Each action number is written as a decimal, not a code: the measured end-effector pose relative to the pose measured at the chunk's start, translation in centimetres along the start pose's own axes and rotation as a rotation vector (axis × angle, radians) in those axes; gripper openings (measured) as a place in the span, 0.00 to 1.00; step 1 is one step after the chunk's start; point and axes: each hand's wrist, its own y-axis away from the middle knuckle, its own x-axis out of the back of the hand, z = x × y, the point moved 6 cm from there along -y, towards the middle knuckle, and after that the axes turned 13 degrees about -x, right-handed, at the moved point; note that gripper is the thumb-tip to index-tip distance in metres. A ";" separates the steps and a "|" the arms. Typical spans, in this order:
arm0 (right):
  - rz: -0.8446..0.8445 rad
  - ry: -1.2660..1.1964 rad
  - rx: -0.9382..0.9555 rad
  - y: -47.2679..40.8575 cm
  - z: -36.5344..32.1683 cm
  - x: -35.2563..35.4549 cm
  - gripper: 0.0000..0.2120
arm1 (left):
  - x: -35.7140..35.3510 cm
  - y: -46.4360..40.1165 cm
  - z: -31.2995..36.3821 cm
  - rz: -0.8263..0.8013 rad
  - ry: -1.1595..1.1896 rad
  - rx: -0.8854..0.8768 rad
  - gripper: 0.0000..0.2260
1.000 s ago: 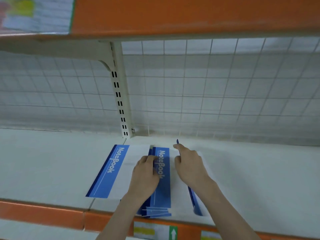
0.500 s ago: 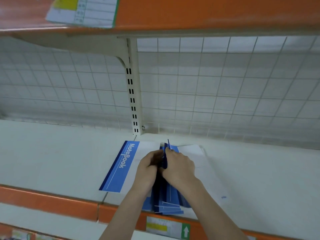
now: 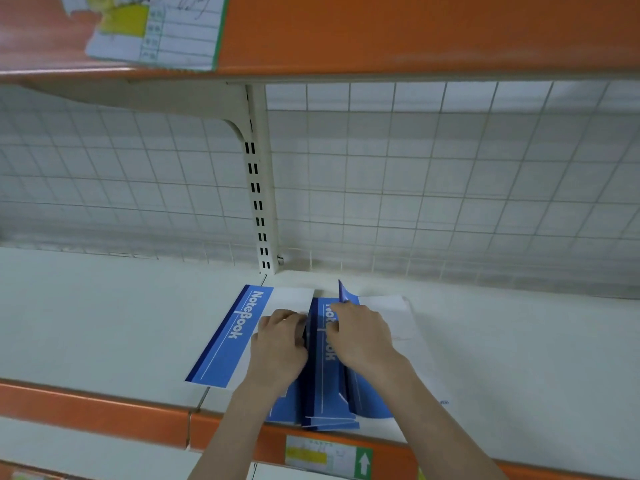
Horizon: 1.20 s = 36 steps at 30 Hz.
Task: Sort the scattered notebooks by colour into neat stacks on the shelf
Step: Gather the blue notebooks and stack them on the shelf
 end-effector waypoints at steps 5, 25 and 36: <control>-0.053 0.194 -0.012 0.3 -1.4 -1.3 0.23 | 0.4 0.6 -0.9 0.023 0.026 0.007 0.22; -0.005 -0.226 -0.015 -0.4 -1.3 1.0 0.15 | 1.5 1.5 2.5 0.262 0.243 -0.227 0.19; -0.131 -0.807 -0.057 -0.6 0.3 -0.1 0.14 | 0.3 1.8 2.2 -0.009 0.952 0.216 0.16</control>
